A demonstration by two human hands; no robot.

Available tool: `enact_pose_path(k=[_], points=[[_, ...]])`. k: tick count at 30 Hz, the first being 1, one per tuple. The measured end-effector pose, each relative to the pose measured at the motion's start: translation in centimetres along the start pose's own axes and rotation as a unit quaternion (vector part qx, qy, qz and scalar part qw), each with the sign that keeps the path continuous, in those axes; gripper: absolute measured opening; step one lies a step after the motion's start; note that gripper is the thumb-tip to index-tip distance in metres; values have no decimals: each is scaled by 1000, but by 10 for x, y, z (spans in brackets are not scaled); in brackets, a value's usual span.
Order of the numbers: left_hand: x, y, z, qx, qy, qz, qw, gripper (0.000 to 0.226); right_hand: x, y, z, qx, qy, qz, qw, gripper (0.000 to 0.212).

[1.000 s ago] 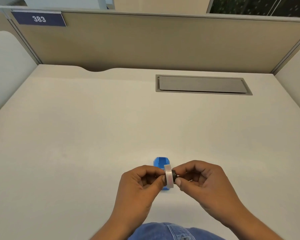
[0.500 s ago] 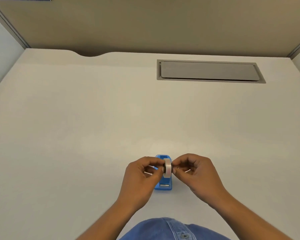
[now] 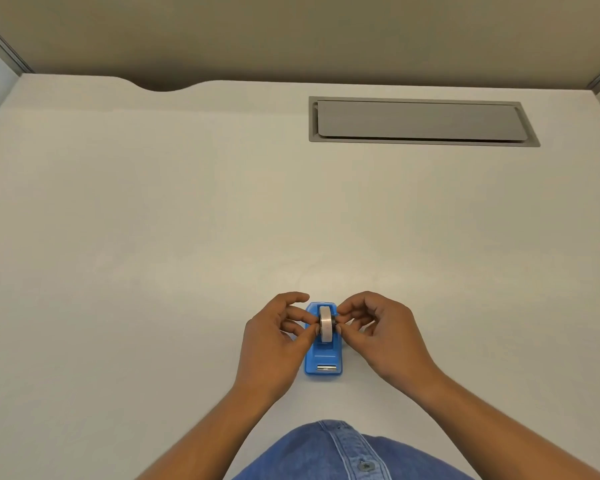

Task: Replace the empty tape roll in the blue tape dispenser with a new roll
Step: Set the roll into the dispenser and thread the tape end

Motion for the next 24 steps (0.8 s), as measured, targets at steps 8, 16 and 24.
enact_pose_path(k=[8, 16, 24], points=[[-6, -2, -2, -25, -35, -8, 999, 41, -6, -2, -2, 23, 10, 7, 1000, 28], [-2, 3, 8, -33, -33, 0, 999, 44, -2, -12, -6, 114, 1, 115, 987, 56], [9, -9, 11, -105, -115, 116, 981, 88, 0, -16, 12, 186, 81, 114, 973, 59]])
Point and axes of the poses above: each hand's wrist, its own x-axis away from the middle knuckle, its own y-axis out of the back of the hand, z = x × y, the point moved 9 cm from there along -x, towards the middle knuckle, and after that the axes turned 7 degrees about -x, right-handed, at the moved point
